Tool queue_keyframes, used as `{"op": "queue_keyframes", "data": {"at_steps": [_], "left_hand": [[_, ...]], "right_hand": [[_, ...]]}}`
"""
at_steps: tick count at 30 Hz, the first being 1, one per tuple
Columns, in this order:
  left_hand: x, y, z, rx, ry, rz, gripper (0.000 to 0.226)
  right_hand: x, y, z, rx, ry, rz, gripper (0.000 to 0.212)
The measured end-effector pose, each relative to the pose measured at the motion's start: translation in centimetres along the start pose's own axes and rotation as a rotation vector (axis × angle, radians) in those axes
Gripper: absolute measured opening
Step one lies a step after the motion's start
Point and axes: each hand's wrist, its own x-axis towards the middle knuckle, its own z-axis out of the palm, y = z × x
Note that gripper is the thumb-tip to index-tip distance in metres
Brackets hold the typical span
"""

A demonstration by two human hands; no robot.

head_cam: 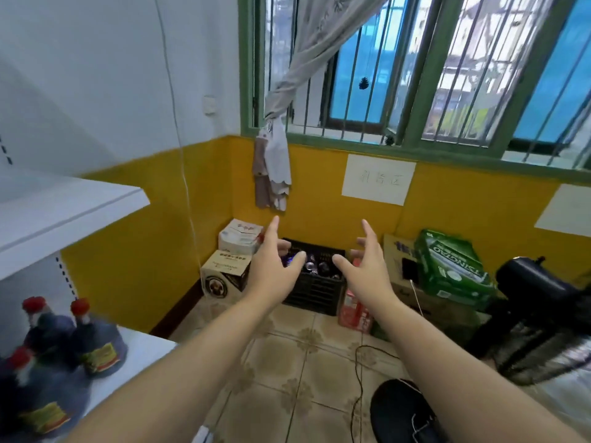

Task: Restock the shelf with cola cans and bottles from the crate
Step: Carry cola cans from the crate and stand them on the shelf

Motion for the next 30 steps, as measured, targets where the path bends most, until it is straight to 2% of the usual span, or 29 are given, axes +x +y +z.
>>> {"op": "queue_keyframes", "data": {"at_steps": [8,15,30], "left_hand": [[18.2,-6.2,2.4,0.015,-0.075,-0.022,0.080],[29.2,-11.1,8.1,0.031,-0.140,-0.058,0.076],[53.2,-17.1,21.0,0.120,-0.148,-0.138,0.068]], "right_hand": [[16.4,2.9,5.6,-0.020,0.050,0.077,0.079],[27.8,9.2,7.9,-0.053,0.067,0.165,0.077],[57.2,20.5,11.4,-0.060,-0.076,0.225,0.068]]}}
